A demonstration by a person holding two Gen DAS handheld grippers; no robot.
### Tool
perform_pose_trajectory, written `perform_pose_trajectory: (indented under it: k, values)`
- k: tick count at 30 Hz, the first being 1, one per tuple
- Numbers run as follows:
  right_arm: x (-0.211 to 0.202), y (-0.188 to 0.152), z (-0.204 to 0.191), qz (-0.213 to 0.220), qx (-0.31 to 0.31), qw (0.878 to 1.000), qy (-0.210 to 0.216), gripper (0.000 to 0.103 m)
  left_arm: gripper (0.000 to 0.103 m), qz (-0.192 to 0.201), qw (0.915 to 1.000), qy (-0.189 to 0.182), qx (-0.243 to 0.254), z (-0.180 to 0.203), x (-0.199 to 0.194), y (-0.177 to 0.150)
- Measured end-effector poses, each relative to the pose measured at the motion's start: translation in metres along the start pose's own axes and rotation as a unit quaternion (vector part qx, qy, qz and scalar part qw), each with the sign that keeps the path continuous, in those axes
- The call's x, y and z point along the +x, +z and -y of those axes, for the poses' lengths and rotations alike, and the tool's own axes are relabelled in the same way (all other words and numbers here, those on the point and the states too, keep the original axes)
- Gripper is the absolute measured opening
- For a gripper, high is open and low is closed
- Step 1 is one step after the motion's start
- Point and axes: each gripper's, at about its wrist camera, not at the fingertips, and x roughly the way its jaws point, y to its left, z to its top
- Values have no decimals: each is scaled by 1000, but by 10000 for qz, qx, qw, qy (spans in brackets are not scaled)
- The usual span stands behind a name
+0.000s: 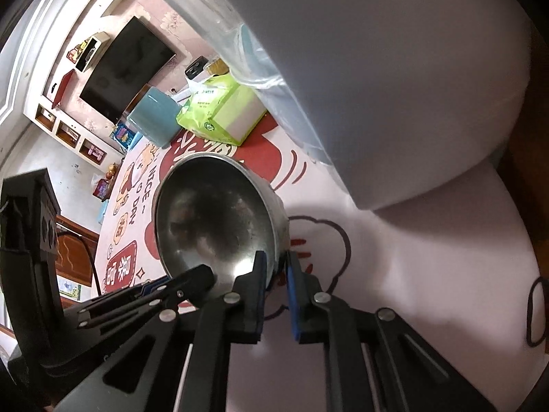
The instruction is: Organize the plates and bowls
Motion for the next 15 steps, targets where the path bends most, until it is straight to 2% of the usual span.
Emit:
perform_pose_trajectory:
  k: [15]
  values:
    - [-35,-34,-17,-242,-330,9991,95,10,14,-132,9990,-135,-410,-10,-36,-60]
